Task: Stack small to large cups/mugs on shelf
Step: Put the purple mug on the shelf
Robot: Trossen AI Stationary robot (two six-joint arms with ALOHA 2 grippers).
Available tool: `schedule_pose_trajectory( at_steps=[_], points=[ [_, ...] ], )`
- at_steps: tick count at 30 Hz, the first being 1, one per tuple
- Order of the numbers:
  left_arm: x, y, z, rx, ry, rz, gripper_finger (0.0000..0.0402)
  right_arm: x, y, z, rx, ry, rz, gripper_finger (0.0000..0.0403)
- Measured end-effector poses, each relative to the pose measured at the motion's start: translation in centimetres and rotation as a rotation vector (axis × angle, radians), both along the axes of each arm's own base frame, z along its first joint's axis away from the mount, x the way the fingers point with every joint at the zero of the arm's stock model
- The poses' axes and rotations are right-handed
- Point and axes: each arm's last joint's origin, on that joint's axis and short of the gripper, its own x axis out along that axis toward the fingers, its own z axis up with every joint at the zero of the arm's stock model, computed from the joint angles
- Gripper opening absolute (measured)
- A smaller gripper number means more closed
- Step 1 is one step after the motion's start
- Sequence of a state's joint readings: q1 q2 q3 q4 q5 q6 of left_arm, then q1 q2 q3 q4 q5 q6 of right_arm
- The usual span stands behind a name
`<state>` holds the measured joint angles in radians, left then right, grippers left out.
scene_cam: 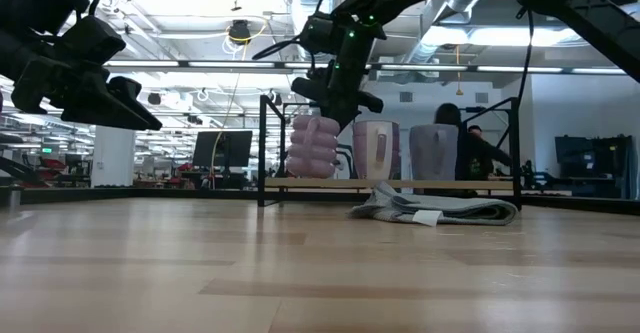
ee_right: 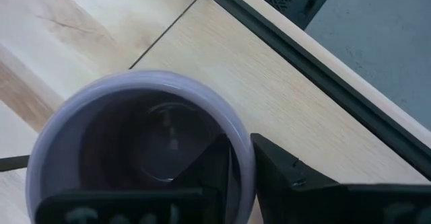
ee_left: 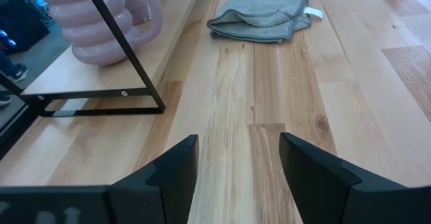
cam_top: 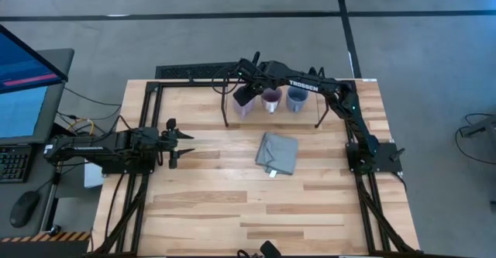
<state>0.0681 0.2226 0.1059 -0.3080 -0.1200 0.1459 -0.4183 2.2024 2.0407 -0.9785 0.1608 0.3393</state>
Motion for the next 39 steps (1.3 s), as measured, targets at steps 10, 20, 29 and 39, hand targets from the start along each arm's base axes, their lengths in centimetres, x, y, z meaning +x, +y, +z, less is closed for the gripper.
schedule_pose_trajectory(
  at_steps=[10,20,29,39],
  points=[
    [0.00,0.00,0.00,0.000,0.000,0.000,0.0199,0.01,-0.01,-0.02,0.002,-0.001,0.001,0.0077],
    [0.00,0.00,0.00,0.000,0.000,0.000,0.0199,0.05,0.07,-0.16,0.010,0.002,0.005,0.0099],
    [0.00,0.00,0.00,0.000,0.000,0.000,0.0199,0.05,0.04,-0.20,0.002,0.008,0.020,0.0114],
    [0.00,0.00,0.00,0.000,0.000,0.000,0.0199,0.24,-0.25,-0.02,-0.028,-0.010,0.047,0.0114]
  ],
)
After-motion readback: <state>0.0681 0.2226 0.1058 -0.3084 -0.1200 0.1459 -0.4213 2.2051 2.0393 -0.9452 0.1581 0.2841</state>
